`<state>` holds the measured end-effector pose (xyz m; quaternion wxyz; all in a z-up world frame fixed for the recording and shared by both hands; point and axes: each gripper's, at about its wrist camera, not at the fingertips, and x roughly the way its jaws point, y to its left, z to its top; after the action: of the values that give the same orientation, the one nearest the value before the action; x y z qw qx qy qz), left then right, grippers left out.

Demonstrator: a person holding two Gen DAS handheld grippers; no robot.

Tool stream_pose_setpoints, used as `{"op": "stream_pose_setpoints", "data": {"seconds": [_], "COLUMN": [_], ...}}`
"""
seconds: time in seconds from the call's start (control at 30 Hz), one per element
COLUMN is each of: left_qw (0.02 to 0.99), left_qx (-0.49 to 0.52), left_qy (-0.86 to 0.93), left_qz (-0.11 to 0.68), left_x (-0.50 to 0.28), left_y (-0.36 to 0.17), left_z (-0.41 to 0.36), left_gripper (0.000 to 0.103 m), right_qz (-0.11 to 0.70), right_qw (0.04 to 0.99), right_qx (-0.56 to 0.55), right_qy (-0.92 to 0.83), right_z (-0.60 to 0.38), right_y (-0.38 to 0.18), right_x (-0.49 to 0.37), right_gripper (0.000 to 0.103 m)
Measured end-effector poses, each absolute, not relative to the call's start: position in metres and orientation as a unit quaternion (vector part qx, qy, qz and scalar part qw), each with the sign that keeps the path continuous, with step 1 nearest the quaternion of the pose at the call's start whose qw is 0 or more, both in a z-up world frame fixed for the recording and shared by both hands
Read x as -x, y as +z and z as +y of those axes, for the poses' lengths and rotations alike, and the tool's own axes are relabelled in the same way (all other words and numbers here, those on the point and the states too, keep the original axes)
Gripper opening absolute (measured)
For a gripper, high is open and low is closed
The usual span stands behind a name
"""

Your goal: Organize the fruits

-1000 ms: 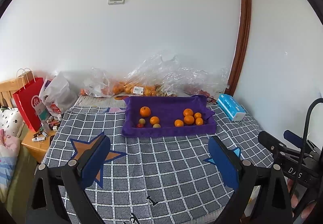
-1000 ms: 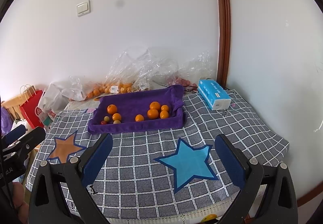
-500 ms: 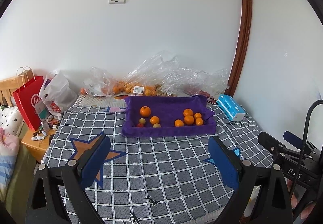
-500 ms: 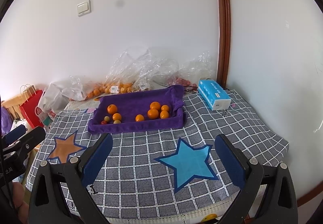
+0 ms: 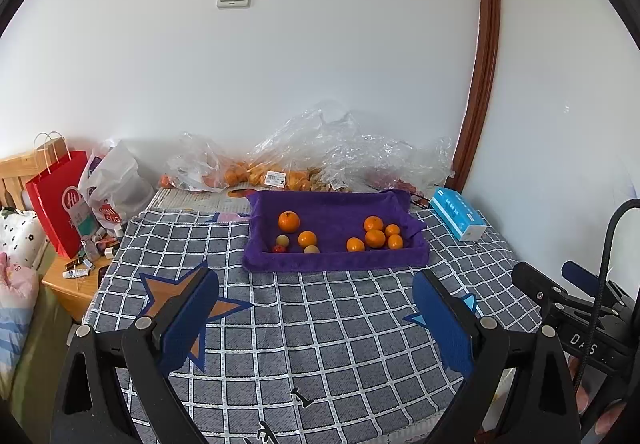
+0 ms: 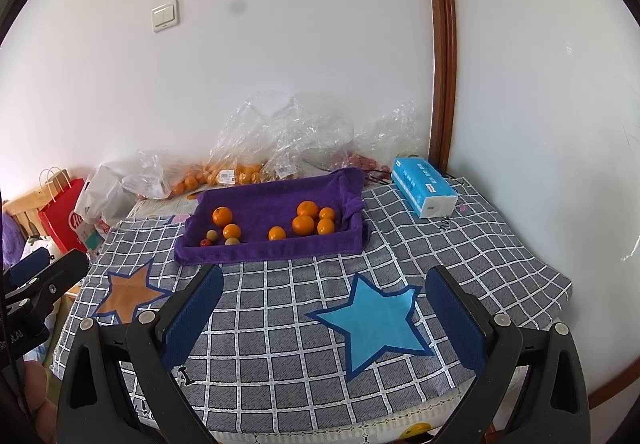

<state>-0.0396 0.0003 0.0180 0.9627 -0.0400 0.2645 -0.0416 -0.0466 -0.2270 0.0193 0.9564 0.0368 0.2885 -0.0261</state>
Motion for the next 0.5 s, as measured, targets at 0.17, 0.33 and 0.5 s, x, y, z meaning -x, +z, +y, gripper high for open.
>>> {"op": "stream_pose_setpoints", "data": {"seconds": [0.17,0.33,0.5], "left_qw": [0.963,0.963,0.963], "left_qx": [0.041,0.041,0.041], "left_qy": [-0.042,-0.041,-0.041], "left_qz": [0.265,0.264,0.264], "left_x": [0.0396,0.0396,0.0399], "left_y": [0.0181,0.0179,0.0181], "left_z": [0.0004,0.0002,0.0002], "left_gripper": [0.098,0.098,0.098], "right_qz": [0.288,0.289,0.289], "right_qw": [0.956,0.956,0.956], "right_qx": [-0.036,-0.036,-0.036], "right_qy": [-0.027,-0.027,-0.027], "right_z": [-0.2274,-0.2271,-0.227], "right_y": [0.0197,0.0197,0.0197], "right_x": [0.0465,0.0465,0.0466], "right_gripper": [0.1,0.1,0.1]}}
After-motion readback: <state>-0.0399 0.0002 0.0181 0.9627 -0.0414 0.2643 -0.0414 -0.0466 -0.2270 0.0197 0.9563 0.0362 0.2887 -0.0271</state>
